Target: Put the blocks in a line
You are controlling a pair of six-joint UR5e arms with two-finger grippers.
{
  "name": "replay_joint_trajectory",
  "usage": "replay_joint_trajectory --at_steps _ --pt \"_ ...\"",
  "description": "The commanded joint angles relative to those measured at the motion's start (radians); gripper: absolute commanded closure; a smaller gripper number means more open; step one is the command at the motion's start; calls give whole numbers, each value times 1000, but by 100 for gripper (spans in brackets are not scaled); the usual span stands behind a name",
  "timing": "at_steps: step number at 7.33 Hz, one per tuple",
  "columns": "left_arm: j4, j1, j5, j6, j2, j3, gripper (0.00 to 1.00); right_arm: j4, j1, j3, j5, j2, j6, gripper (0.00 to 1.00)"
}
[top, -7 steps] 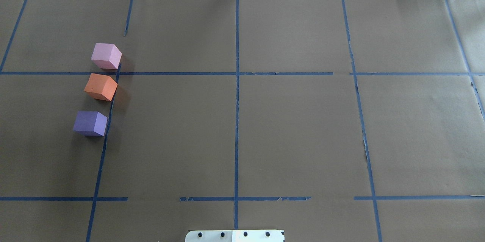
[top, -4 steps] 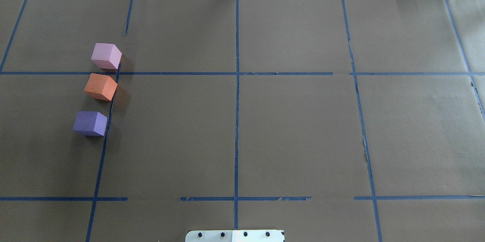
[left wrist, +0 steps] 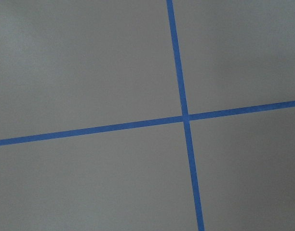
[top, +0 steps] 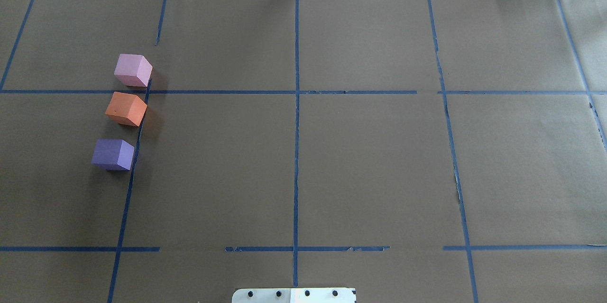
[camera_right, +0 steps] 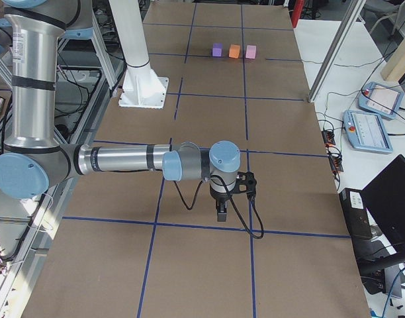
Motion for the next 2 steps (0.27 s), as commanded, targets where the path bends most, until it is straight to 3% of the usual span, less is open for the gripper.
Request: replay_joint_trajectory --at_steps 1,2 --pt "-1 -1 -4 1 0 -2 0 0 0 0 0 0 0 0" --pt "-1 -1 -4 1 0 -2 0 0 0 0 0 0 0 0"
